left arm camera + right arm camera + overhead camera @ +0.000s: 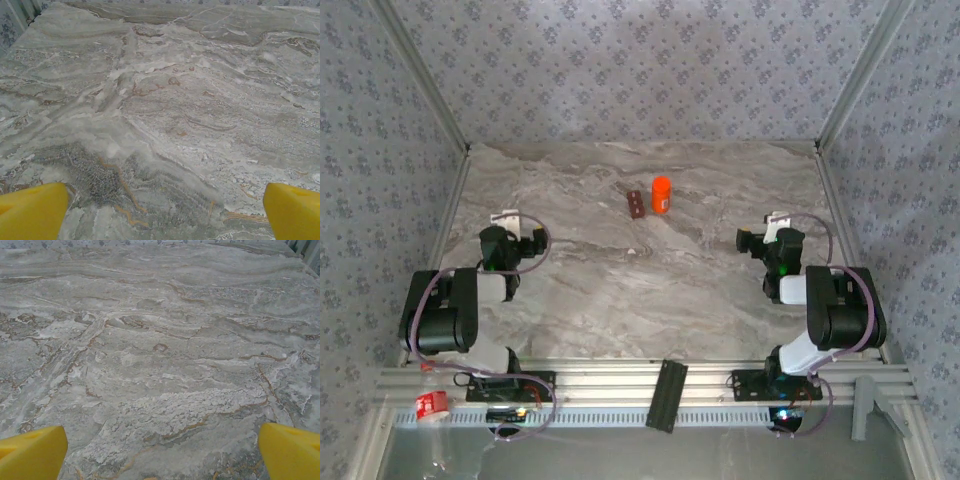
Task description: Sort the pills into containers
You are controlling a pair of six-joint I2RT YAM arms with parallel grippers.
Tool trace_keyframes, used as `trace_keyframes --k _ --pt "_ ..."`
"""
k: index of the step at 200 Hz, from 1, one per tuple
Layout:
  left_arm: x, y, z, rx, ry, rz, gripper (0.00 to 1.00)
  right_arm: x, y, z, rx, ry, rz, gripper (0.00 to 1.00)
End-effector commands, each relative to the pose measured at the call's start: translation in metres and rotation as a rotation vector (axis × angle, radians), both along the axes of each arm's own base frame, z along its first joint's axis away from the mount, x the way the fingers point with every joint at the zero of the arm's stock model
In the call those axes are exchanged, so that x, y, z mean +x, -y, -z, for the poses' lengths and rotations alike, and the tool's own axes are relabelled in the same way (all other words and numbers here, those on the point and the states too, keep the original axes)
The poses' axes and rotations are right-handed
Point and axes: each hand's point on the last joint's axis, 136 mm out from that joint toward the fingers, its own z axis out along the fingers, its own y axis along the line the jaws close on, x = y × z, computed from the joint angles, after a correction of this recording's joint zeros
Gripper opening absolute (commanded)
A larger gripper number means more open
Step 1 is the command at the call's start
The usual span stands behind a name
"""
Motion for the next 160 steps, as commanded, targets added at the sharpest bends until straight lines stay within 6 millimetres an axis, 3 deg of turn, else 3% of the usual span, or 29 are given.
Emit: trace_keyframes --k 1,160 --pt "0.0046 0.0017 -0.0065 -0.014 0.023 0.011 1.0 0.0054 -0.0011 -0.0107 -0.021 0.029 -0.006 1.0" --pt "0.0046 0.0013 -0.0068 -0.014 0.024 0.01 1.0 0.0053 -0.0011 -0.0107 -0.013 0.028 -0.01 1.0"
